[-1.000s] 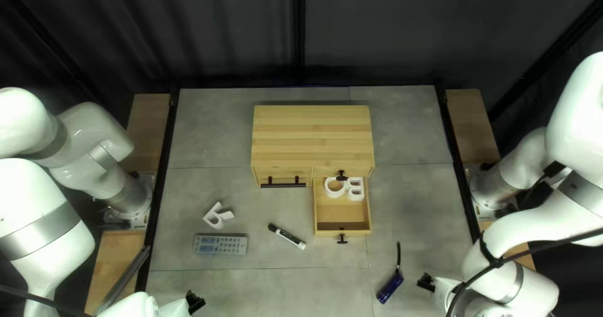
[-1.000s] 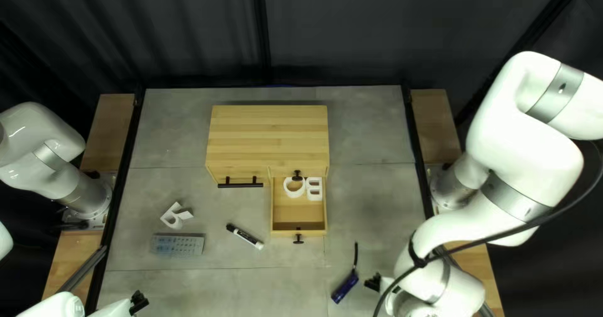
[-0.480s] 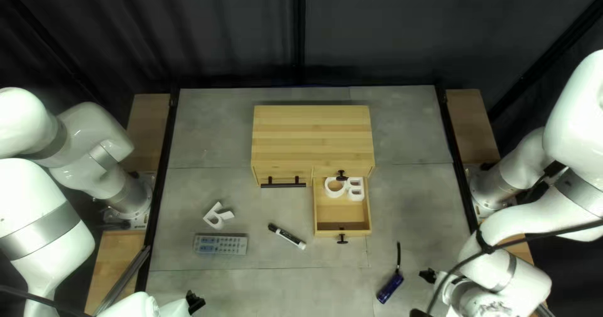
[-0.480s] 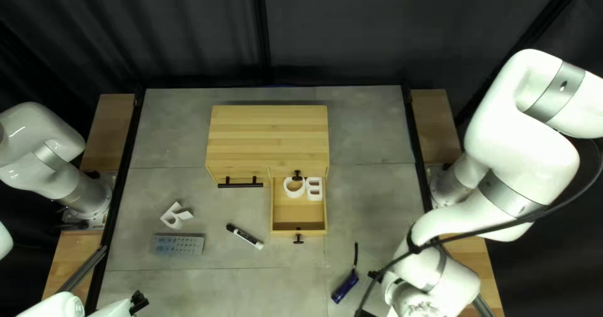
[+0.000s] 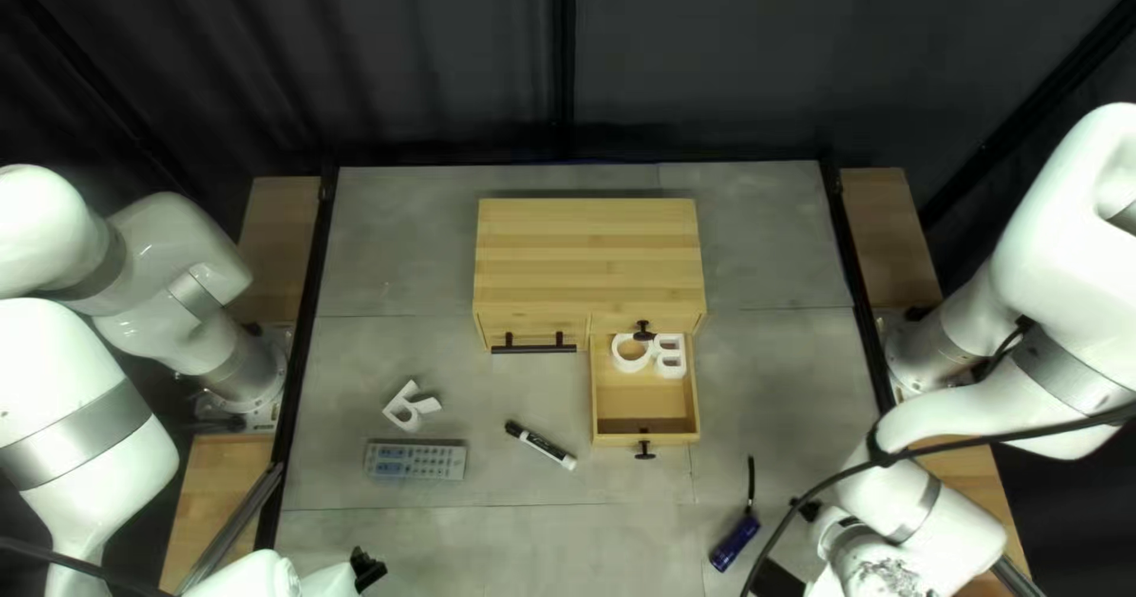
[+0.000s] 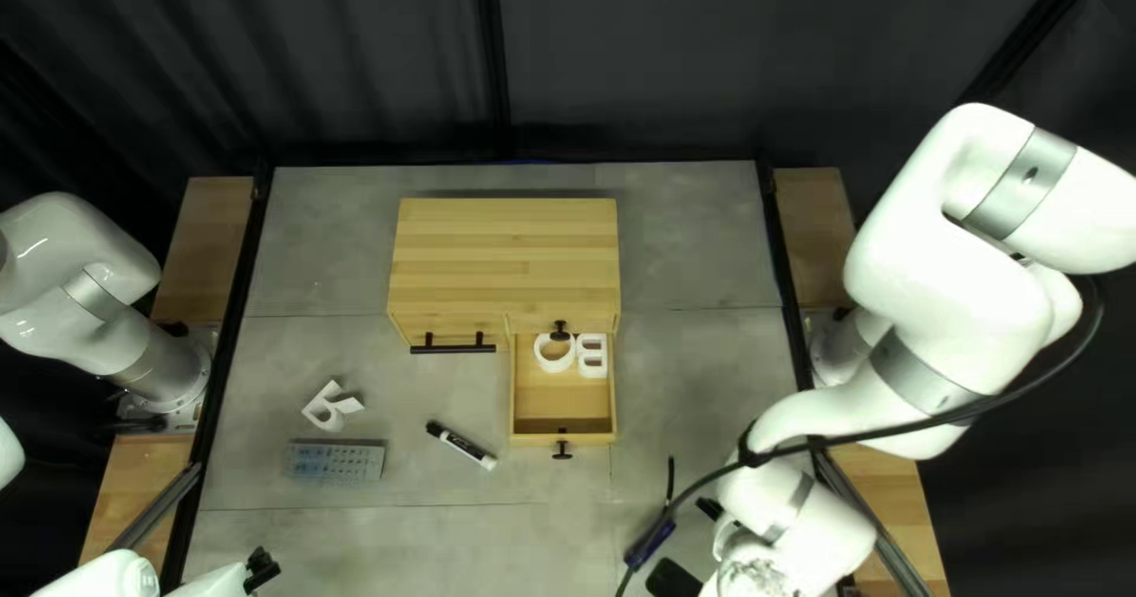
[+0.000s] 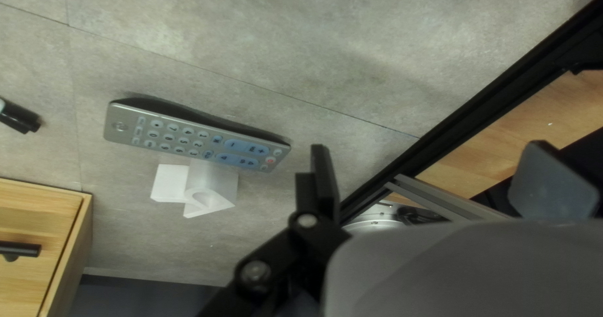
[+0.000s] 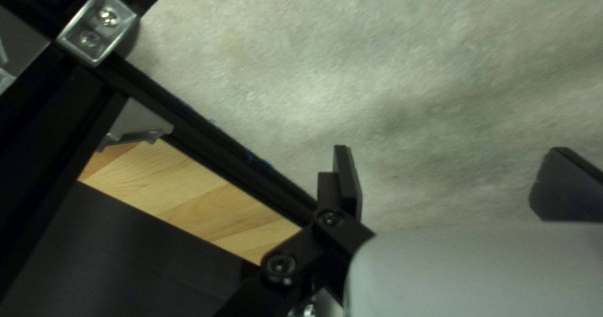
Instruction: Open drawers and place objects into drawer and close
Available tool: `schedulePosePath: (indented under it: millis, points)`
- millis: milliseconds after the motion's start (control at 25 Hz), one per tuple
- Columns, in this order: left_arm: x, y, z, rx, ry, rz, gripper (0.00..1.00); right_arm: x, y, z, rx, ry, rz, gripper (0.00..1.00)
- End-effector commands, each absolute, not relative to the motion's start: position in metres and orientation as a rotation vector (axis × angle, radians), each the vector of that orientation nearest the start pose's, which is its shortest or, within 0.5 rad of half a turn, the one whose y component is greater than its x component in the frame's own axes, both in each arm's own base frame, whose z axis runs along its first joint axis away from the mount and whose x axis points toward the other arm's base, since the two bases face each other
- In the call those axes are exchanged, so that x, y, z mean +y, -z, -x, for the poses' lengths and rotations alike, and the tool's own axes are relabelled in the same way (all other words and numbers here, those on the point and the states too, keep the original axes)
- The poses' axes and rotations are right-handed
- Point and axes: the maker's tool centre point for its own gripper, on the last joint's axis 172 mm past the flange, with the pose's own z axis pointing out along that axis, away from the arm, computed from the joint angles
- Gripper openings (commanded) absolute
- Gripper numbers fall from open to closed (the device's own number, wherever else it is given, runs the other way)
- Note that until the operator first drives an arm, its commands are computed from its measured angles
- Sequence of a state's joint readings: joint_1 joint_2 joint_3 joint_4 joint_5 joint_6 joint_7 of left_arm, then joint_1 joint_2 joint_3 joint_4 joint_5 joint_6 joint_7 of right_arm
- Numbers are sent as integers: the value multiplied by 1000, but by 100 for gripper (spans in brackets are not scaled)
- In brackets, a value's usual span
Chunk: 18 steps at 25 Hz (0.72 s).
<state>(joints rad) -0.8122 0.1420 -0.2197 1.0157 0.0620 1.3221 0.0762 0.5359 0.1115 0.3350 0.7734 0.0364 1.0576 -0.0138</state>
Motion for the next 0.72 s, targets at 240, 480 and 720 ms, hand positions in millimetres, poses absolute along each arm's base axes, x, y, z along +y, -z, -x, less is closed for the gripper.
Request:
schedulePosePath:
  millis: [240,480,720]
  points:
    - [-302,-115,-193,1547,-558,2409,100,261,-52,-192,-1301,-604,2924,100]
    - [-302,-115,-193,1547,-558,2409,100,269,-49,-189,-1311,-617,2925,100]
    - [-302,-115,-193,1547,-558,2409,100,269,-49,-189,-1311,-617,2925,100]
